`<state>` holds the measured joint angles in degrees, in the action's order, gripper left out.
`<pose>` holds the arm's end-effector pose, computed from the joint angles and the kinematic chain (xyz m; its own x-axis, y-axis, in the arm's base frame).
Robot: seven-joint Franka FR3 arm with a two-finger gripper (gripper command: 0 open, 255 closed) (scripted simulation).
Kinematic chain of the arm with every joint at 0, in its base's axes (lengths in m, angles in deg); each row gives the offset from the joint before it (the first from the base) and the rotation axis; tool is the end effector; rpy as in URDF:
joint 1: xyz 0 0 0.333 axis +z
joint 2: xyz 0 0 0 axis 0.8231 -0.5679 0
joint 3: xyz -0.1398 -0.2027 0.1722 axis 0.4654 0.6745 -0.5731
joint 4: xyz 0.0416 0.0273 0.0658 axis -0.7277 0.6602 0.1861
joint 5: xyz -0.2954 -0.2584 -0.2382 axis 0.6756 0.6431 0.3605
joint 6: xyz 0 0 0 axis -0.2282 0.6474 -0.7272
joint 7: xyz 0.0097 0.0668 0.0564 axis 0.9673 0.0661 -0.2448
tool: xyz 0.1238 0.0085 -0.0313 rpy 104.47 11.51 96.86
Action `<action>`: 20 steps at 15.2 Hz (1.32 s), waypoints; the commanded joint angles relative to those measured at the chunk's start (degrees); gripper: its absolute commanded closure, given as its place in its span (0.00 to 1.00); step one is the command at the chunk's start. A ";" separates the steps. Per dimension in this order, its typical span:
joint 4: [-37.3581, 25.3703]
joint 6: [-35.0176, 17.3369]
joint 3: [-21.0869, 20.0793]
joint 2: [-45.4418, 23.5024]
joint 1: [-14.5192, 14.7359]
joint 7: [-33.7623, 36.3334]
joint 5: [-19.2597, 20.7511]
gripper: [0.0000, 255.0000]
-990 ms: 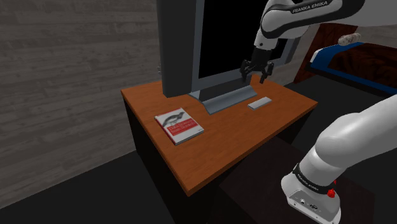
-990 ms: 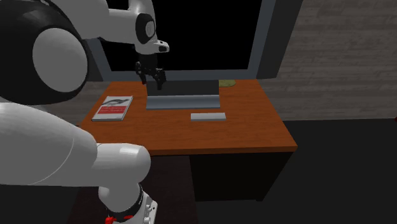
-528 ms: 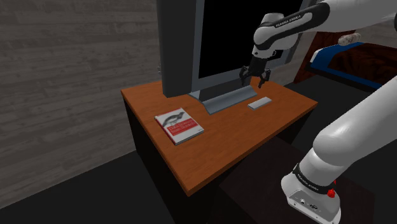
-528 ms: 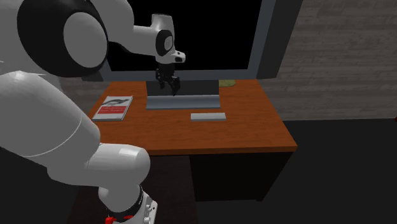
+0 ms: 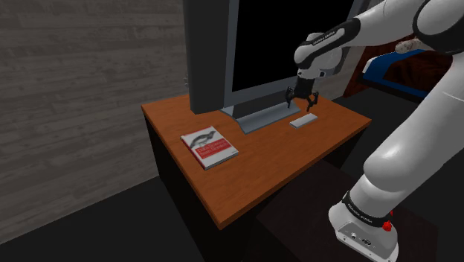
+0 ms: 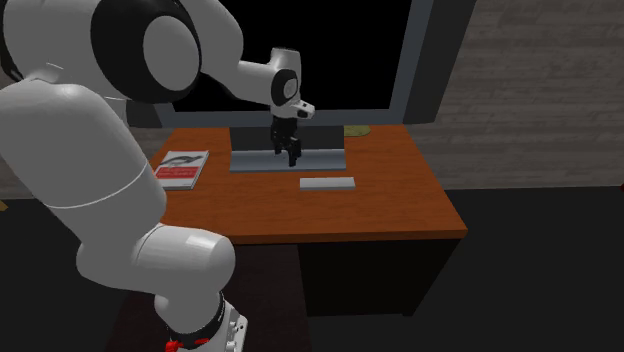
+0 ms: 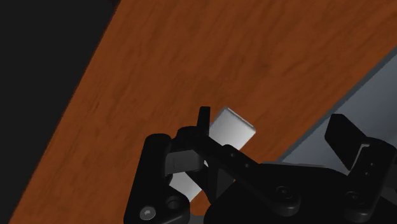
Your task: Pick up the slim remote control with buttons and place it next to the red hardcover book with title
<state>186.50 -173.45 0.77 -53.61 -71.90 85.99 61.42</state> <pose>0.4786 -0.2788 0.2851 0.4358 -0.8925 -0.1161 -0.8953 -0.4431 0.0459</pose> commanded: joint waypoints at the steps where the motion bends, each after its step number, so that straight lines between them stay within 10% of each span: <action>1: -1.61 -8.62 1.30 -4.28 -1.33 1.43 -0.48 0.00; 20: -8.39 -21.02 4.08 -24.17 -8.78 4.90 -8.03 0.00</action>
<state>177.89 -193.83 5.00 -77.39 -80.68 90.92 53.59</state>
